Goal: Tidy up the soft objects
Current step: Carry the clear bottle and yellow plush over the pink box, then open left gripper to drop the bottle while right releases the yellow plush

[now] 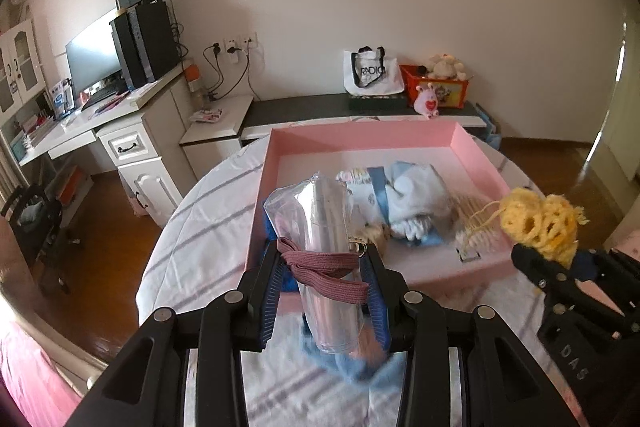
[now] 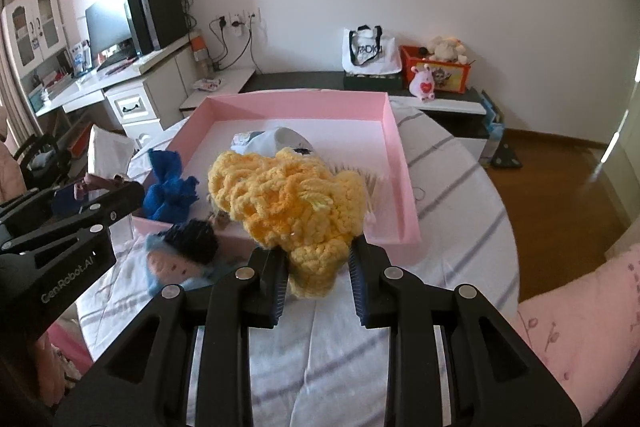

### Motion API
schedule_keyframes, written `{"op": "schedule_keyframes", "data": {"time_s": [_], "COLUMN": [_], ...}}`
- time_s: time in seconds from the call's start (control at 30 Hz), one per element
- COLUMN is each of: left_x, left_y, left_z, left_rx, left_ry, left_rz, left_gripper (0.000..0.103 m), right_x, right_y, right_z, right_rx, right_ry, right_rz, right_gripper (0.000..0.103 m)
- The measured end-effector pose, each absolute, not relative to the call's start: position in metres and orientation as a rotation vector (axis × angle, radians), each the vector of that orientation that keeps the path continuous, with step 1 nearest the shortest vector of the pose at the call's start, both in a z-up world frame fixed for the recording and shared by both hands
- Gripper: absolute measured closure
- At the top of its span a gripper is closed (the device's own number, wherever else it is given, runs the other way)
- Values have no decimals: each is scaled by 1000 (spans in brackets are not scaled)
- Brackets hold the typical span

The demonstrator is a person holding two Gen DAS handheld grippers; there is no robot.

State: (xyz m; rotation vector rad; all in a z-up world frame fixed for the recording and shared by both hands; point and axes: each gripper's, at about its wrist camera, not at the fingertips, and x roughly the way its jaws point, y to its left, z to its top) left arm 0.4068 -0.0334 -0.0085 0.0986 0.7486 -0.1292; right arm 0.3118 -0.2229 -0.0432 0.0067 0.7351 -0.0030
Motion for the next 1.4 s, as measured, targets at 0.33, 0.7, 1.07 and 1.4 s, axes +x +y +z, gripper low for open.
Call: {"op": "schedule_keyframes", "data": {"time_s": [0.33, 0.7, 1.07, 1.4], "left_x": [490, 535, 552, 528], "left_y": [-36, -28, -27, -16], "left_z": [-40, -63, -69, -71], "left_rx": [50, 43, 44, 49], "left_ry": [815, 863, 868, 832], "left_rz": [-161, -174, -196, -173], "left_gripper": [68, 66, 41, 20], "right_x": [363, 400, 402, 380], "right_y": [-216, -211, -218, -223], "right_z": [-62, -81, -82, -70], "right_rx": [-8, -19, 7, 3], "right_ry": [778, 829, 821, 773], "right_rz": [15, 11, 14, -30], "right_gripper": [78, 78, 58, 20]}}
